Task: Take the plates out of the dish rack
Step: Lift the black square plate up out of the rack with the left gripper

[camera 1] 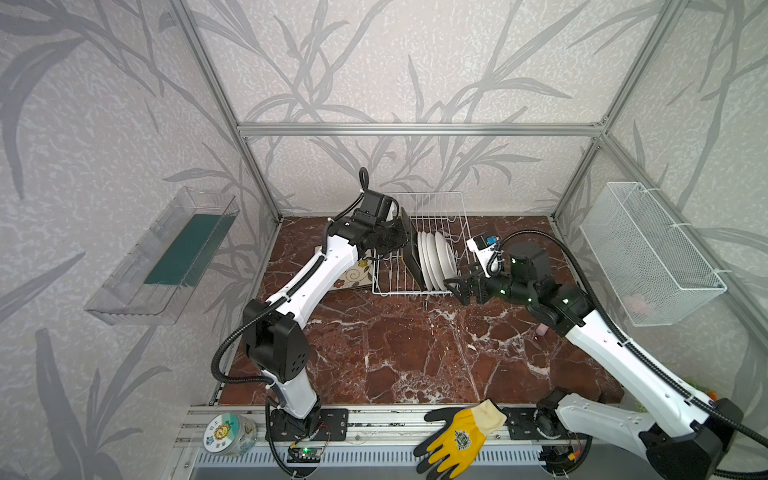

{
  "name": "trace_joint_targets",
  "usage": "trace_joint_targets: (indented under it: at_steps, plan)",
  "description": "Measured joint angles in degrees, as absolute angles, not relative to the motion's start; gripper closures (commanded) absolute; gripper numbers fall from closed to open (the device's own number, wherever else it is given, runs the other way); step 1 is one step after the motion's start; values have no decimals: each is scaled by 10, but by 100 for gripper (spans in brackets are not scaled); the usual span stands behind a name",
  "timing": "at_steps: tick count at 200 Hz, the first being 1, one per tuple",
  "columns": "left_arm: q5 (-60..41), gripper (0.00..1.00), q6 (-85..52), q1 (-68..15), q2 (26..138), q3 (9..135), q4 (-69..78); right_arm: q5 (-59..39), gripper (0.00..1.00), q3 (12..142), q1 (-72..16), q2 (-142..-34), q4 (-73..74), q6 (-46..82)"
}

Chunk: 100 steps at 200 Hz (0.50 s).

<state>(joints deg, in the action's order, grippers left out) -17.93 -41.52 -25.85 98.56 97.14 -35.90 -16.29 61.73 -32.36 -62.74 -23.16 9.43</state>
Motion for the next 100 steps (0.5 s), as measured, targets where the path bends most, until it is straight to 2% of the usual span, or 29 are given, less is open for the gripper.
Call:
trace_joint_targets:
  at_steps: [100]
  plan:
    - [-142, 100, -393, -258, 947, 993, -380, -149, 1, 617, -324, -619, -224, 100]
